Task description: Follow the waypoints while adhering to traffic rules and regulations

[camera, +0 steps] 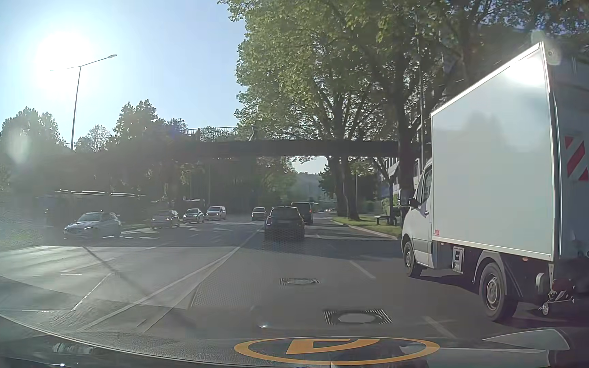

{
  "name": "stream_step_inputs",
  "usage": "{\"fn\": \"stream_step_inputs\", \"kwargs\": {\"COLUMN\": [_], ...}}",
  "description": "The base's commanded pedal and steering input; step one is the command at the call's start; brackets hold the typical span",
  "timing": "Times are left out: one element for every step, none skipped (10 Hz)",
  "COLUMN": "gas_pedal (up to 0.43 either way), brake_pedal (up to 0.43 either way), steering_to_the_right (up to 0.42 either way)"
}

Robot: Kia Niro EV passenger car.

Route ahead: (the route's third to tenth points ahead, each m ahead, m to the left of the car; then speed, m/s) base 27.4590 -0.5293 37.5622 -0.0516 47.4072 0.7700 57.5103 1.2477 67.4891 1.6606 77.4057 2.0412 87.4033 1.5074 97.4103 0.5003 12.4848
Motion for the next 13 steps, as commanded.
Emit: {"fn": "stream_step_inputs", "kwargs": {"gas_pedal": [0.248,0.248,0.248,0.220,0.220,0.220,0.220,0.220,0.220,0.220,0.220,0.220,0.220], "brake_pedal": [0.000,0.000,0.000,0.000,0.000,0.000,0.000,0.000,0.000,0.000,0.000,0.000,0.000], "steering_to_the_right": [-0.067,-0.058,-0.038,-0.026,-0.017,-0.011,-0.010,-0.004,-0.004,-0.004,-0.004,-0.004,-0.004]}}
